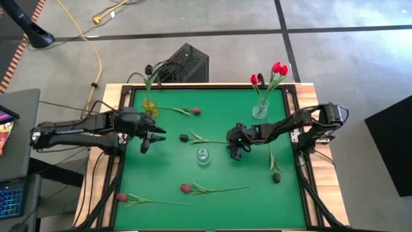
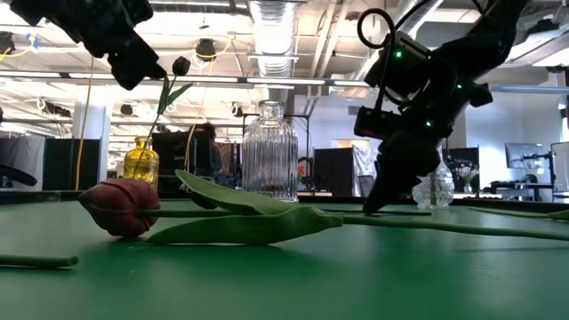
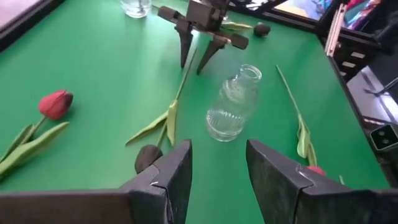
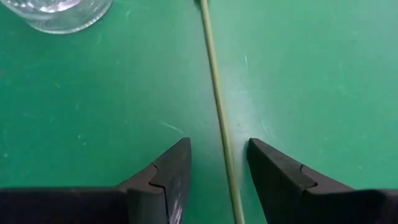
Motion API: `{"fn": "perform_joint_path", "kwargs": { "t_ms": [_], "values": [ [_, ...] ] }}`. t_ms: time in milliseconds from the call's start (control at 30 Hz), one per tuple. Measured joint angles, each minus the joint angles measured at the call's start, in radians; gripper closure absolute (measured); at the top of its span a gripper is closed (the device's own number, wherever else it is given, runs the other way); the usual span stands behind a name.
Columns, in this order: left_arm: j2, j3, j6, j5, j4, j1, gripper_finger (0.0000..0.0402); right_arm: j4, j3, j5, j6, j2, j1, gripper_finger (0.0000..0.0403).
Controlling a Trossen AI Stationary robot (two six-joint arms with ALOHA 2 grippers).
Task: Sort flowers into vase by color
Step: Put the left black tulip into the yellow vase
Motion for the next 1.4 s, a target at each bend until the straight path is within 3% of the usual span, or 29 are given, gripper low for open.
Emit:
{"fn": "perform_joint_path", "kwargs": {
  "t_ms": [233,533,767,1100,1400],
  "values": [
    [0.001,0.0,-0.006,-0.018,0.009,-0.017,0.0262,-0.002,0.002,0.004,0.021,0.013,-0.022,0.0232],
    [0.0,0.0,0.015,-0.049,0.008,-0.039,0.0262,-0.054,0.002,0.06,-0.019,0.014,-0.005,0.0385],
    [0.0,0.0,0.015,-0.053,0.008,-0.039,0.0262,-0.069,-0.008,0.109,-0.046,-0.083,0.019,0.0386],
    [0.0,0.0,-0.002,-0.052,0.042,-0.039,0.0262,0.102,-0.002,0.133,-0.188,-0.324,0.008,0.0384],
    [0.0,0.0,-0.003,-0.073,0.116,-0.05,0.0262,0.287,-0.002,0.129,-0.268,-0.425,0.003,0.0385]
  ]
}}
